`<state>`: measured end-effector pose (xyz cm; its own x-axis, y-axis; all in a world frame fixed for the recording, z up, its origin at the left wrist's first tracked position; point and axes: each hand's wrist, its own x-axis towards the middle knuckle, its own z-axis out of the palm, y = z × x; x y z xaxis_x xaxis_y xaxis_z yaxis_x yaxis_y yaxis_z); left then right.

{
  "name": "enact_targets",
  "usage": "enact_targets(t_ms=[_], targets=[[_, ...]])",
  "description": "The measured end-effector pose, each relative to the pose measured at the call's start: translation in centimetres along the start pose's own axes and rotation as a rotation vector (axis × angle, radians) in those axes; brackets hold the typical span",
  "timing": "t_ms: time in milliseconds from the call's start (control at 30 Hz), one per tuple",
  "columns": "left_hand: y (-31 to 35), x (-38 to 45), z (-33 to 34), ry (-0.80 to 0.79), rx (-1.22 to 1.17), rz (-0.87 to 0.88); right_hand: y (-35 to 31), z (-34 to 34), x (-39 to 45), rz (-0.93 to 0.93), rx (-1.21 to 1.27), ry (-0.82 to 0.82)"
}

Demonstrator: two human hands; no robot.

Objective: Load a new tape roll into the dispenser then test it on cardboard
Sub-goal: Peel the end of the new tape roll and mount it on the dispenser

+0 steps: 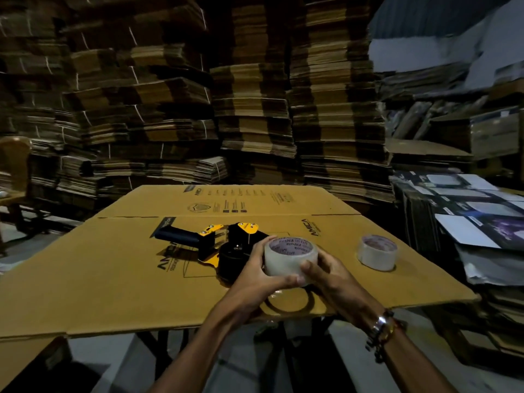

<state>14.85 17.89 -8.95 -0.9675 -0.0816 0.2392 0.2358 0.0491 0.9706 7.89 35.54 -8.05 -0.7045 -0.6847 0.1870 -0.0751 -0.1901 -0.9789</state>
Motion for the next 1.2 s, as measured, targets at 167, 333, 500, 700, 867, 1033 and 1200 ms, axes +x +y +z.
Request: enact_targets(t_ms=[167, 333, 500, 700, 867, 1033, 1200], targets=[[-0.3, 1.2, 0.4, -0.036, -0.067, -0.05, 0.6, -0.8, 0.4, -0.024, 0.03, 0.051], [-0.9, 1.7, 0.2, -0.044, -0.053, -0.061, 1.0, -1.4, 0.6, -0.04, -0.008, 0.083], [-0.7, 1.7, 0.3, -0.031, 0.046, -0.046, 1.4, -1.8, 0.6, -0.046, -0.059, 0.11], [-0.5, 1.7, 0.4, -0.023, 0.123, -0.053, 1.3, -1.6, 0.1, -0.062, -0.105, 0.153], [-0.1, 1.5, 0.5, -0.081, 0.035, -0.119, 1.3, -1.2, -0.2, -0.076, -0.109, 0.147], [0.1, 1.4, 0.6, -0.092, -0.085, -0.112, 1.1, -0.8, -0.3, -0.076, -0.089, 0.114], [-0.2, 1.4, 0.3, -0.075, -0.137, -0.104, 0.9, -0.5, -0.1, -0.063, -0.11, 0.11]])
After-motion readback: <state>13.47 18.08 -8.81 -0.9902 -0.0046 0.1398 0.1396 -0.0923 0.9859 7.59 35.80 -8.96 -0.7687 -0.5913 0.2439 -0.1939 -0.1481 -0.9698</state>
